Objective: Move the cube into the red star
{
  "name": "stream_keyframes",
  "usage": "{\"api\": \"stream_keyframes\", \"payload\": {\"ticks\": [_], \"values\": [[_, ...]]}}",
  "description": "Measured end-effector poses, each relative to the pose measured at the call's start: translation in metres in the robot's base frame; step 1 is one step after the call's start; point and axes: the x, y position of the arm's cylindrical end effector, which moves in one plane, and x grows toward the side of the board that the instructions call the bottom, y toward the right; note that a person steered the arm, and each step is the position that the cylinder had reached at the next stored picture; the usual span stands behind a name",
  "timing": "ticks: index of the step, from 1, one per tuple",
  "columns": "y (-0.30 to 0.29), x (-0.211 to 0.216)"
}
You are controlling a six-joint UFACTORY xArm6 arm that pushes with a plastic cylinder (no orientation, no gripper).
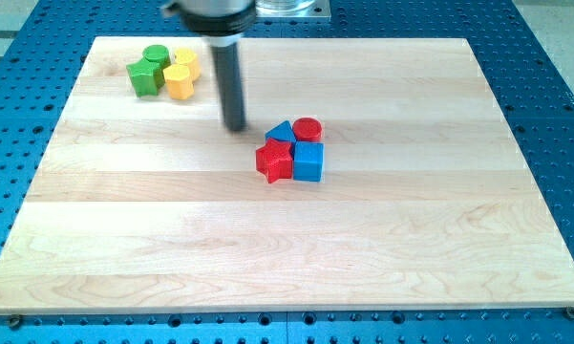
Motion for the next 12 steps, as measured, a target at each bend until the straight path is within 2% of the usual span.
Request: {"api": "stream_keyframes", "payload": {"ticks": [1,2,3,5,6,7,8,9,10,11,12], "values": [[0.115,0.003],[0.135,0.019],[0.117,0.053],[0.007,0.116],[-0.024,0.118],[0.014,0.143],[-0.01,0.19],[-0.089,0.162],[-0.157,0.153],[-0.095,0.182],[-0.081,0.186]]}}
